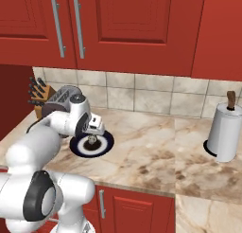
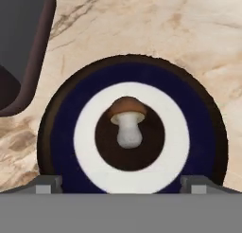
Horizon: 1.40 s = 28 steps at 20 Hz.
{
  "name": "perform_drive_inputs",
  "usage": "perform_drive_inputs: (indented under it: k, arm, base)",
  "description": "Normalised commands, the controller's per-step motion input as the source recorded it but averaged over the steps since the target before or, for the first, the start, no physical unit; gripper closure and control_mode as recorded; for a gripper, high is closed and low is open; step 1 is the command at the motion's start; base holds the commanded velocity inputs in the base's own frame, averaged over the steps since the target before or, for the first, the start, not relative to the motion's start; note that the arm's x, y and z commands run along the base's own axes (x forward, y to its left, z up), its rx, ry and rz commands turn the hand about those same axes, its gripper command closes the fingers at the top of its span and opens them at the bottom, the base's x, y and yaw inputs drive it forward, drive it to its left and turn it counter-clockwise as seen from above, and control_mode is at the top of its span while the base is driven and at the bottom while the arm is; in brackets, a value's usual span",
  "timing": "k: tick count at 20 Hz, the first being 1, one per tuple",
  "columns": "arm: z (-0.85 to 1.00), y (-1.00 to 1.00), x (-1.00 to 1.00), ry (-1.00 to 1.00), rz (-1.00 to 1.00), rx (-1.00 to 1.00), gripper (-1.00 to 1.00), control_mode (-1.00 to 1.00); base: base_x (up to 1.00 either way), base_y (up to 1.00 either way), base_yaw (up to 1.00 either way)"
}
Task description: Pick mushroom from the fridge and place it on the plate on the counter.
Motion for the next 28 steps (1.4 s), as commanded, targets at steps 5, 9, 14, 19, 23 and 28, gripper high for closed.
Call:
perform_drive_inputs:
  k: [5, 9, 14, 19, 23, 28]
  arm:
    - [0.58, 0.0, -0.67, -0.07, 0.0, -0.02, -1.0, -1.0]
    - [0.43, 0.0, -0.74, -0.1, 0.0, -0.02, -1.0, -1.0]
    - [0.26, 0.0, -0.81, -0.14, 0.0, 0.0, -1.0, -1.0]
    - [0.13, 0.0, -0.46, -0.11, 0.0, 0.0, -1.0, -1.0]
    - [0.22, 0.0, -0.23, -0.06, 0.0, 0.0, -1.0, -1.0]
    - [0.24, 0.0, -0.11, -0.02, 0.0, 0.0, -1.0, -1.0]
  base:
    - [0.0, 0.0, 0.0]
    - [0.0, 0.0, 0.0]
    - [0.0, 0.0, 0.0]
    - [0.0, 0.0, 0.0]
    - [0.0, 0.0, 0.0]
    - [0.0, 0.0, 0.0]
